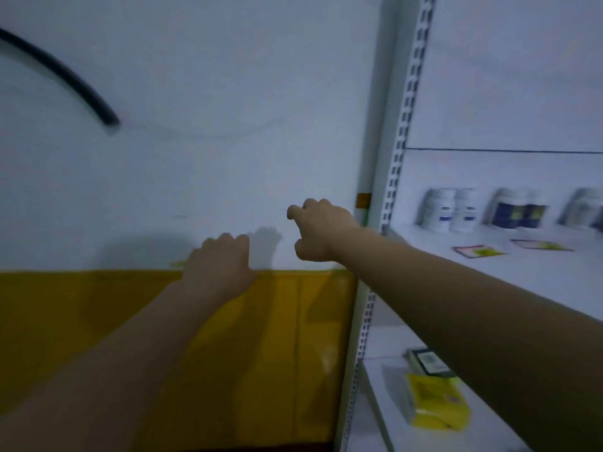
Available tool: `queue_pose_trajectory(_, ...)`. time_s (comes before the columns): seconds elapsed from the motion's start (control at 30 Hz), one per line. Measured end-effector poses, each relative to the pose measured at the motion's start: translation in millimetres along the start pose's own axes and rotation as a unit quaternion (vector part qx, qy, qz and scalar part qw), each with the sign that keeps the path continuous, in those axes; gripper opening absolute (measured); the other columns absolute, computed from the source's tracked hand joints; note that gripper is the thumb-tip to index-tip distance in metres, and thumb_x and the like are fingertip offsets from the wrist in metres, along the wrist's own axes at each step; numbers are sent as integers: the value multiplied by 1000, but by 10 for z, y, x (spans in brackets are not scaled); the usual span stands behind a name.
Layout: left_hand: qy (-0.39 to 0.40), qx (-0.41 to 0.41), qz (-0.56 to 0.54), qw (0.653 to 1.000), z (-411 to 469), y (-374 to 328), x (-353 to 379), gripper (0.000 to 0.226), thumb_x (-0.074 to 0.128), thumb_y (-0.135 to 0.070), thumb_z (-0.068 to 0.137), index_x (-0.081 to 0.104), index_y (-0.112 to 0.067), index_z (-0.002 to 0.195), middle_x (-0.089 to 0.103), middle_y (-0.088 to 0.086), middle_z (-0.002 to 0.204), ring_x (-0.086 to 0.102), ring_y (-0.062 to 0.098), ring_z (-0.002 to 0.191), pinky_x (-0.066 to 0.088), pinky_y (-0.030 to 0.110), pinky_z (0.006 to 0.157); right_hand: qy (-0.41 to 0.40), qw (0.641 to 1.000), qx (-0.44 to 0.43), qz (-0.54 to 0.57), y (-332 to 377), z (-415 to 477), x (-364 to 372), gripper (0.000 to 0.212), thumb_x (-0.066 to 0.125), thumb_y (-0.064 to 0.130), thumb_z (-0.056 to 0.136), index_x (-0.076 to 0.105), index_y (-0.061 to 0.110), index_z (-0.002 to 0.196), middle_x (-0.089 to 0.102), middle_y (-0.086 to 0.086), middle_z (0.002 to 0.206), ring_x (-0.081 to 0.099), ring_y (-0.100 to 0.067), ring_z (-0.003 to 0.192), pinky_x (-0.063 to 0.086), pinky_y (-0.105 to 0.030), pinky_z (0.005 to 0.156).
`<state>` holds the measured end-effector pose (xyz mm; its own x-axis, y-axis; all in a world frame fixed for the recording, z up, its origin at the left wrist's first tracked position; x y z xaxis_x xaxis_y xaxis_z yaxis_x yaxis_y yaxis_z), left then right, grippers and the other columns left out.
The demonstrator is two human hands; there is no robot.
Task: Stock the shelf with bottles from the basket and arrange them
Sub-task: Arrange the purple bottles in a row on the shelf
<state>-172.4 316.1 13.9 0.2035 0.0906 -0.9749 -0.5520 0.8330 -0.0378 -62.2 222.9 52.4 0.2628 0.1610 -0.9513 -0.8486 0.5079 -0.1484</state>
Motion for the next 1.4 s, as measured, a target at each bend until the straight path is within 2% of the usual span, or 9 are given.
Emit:
queue_pose_trajectory(0.37,-23,260,-109,959,-369,-3331,-878,47,61,-33,86,48,-14,127,53,9,127,50,27,113,44,33,89,-43,960,273,-47,-2566,-2424,-1089,46,51,22,86,43,14,131,48,-10,123,45,-30,113,39,-34,77)
queue_pose_trajectory(0.47,-10,335,-123,934,-743,-4444,-994,43,60,-34,87,49,-13,122,54,11,122,52,27,107,41,32,82,-39,939,335,-64,-3194,-3316,-1280,48,53,27,87,42,15,133,48,-10,124,46,-31,116,42,-36,79)
queue_pose_trajectory(0.67,24,459,-178,870,-1692,-6591,-1143,52,61,-33,88,45,-10,131,53,12,129,52,26,112,43,34,86,-23,873,476,-100,-4326,-5263,-1748,42,54,23,86,46,14,126,52,-10,114,46,-26,90,41,-33,69)
queue_pose_trajectory(0.8,42,516,-197,833,-2268,-7691,-1072,47,61,-31,87,48,-12,128,54,10,125,54,24,103,46,33,82,-18,815,567,-119,-4916,-6475,-1930,45,54,24,86,45,15,130,54,-10,120,53,-30,105,43,-32,73)
queue_pose_trajectory(0.93,59,551,-204,807,-2603,-8615,-964,38,61,-27,84,55,-10,118,57,7,101,57,23,87,46,31,69,-1,779,616,-121,-5437,-7327,-1892,48,55,24,83,46,15,130,56,-10,119,56,-30,104,49,-35,76)
queue_pose_trajectory(1.07,64,589,-193,782,-2790,-9522,-898,36,59,-25,86,54,-9,118,57,10,112,56,25,98,46,32,74,-4,757,643,-116,-6018,-7857,-1820,47,54,22,82,46,13,128,55,-9,114,56,-29,98,54,-39,78)
queue_pose_trajectory(1.17,63,620,-197,757,-2839,-10250,-855,23,58,-24,86,53,-12,105,57,12,108,53,22,90,42,29,66,-14,743,656,-128,-6531,-8167,-1811,45,54,21,82,47,13,126,55,-10,111,55,-28,96,52,-37,77)
queue_pose_trajectory(1.33,52,641,-205,738,-2719,-11338,-942,17,60,-26,84,44,-22,79,52,8,100,51,24,89,44,31,74,-5,722,678,-136,-7455,-8547,-1822,44,52,20,82,47,13,125,56,-9,111,56,-28,98,54,-41,83)
queue_pose_trajectory(1.4,41,639,-214,737,-2573,-11728,-1009,17,60,-24,83,54,-12,95,57,10,103,56,27,92,45,32,73,-4,718,683,-136,-7822,-8644,-1844,41,51,20,83,47,13,124,57,-9,111,56,-28,97,54,-41,81)
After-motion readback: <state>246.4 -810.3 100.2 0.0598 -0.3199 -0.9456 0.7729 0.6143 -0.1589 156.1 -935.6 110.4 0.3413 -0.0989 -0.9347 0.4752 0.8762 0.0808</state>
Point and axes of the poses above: each hand's wrist, its own z-axis towards the middle knuckle, its own x-axis out of the palm, y = z × x, the point moved 5 cm from there along z, towards the middle knuckle
